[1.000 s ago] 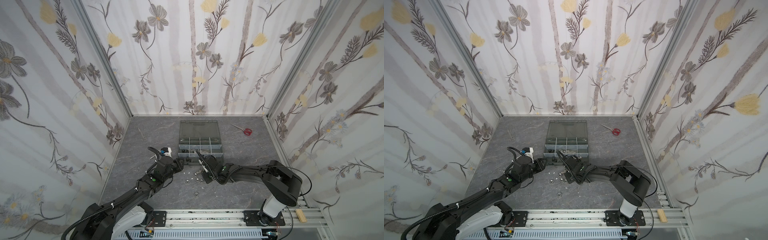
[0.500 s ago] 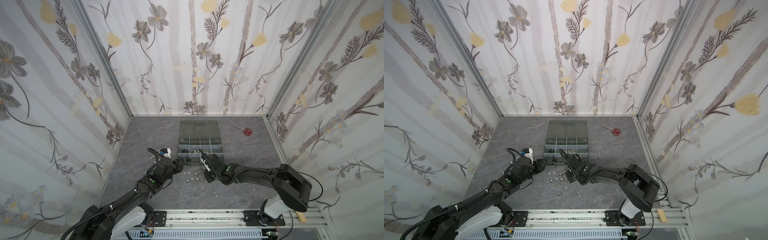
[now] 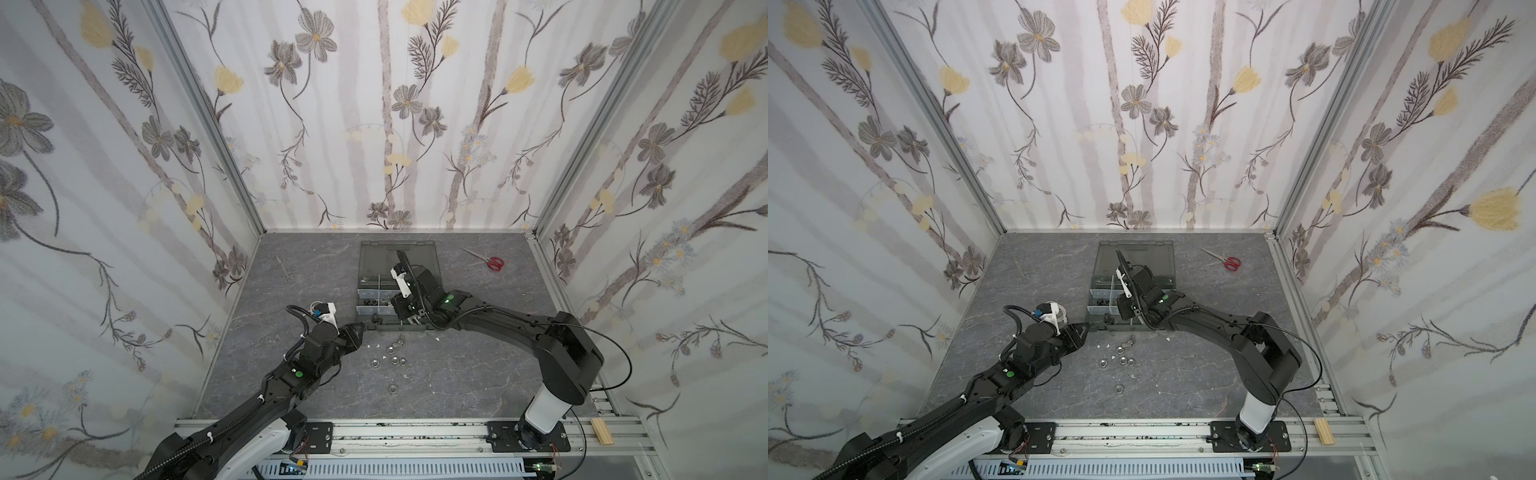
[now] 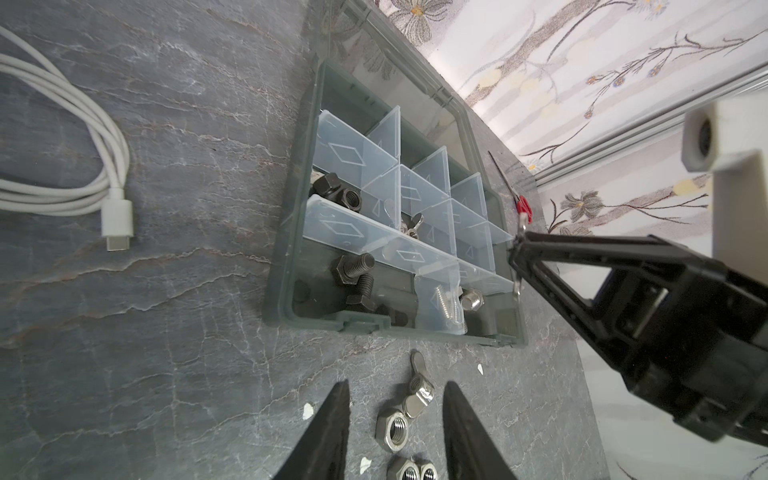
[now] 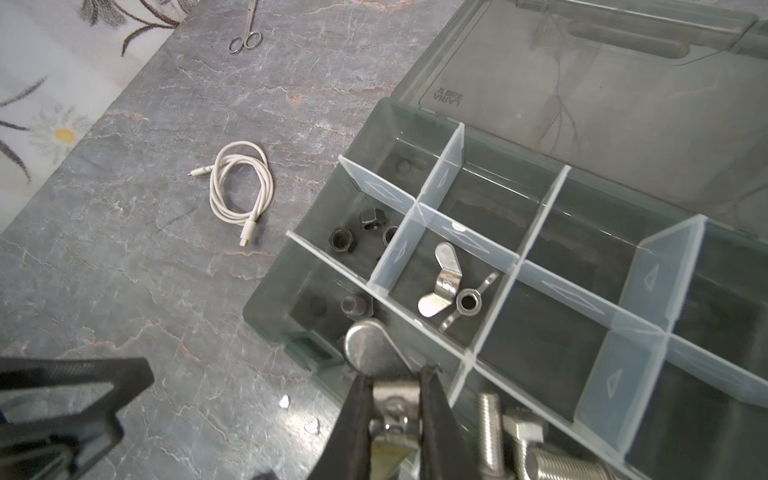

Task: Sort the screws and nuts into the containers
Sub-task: 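Lift the wing nut with the right gripper over the box compartment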

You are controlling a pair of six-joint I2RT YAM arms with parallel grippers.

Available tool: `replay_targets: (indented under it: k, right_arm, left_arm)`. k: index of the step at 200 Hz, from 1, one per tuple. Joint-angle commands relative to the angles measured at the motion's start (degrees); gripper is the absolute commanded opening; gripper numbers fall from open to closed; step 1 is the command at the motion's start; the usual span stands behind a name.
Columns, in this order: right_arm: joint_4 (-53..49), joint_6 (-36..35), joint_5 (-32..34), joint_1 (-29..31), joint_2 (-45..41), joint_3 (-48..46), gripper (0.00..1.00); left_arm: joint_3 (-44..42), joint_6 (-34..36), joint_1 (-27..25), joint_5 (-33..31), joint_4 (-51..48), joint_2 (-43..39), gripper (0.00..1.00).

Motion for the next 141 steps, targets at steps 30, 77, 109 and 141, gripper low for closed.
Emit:
replay_targets:
  k: [30,77,109,141]
  right_arm:
    - [2.9,2.1,-2.9,-1.0,7.5,6.4,0.14]
    - [5.9,6.2,-6.3,-2.2,10.6,7.7,0.15]
    - [6.5,8.0,-7.7,-2.9,12.4,8.5,0.16]
    - [7.1,9.3,-9.6,-3.1,13.4,9.1,0.18]
  left_arm:
    - [-0.9,-1.1,0.0,0.4,1.7,-1.0,0.4]
    - [-0.9,-1.3,0.1,1.0,1.7,-1.0,0.4]
    - [-1.0,-1.4,0.0,1.5,1.7,-1.2,0.4]
    - [-1.1,-1.5,0.1,1.3,1.7,-1.2,0.4]
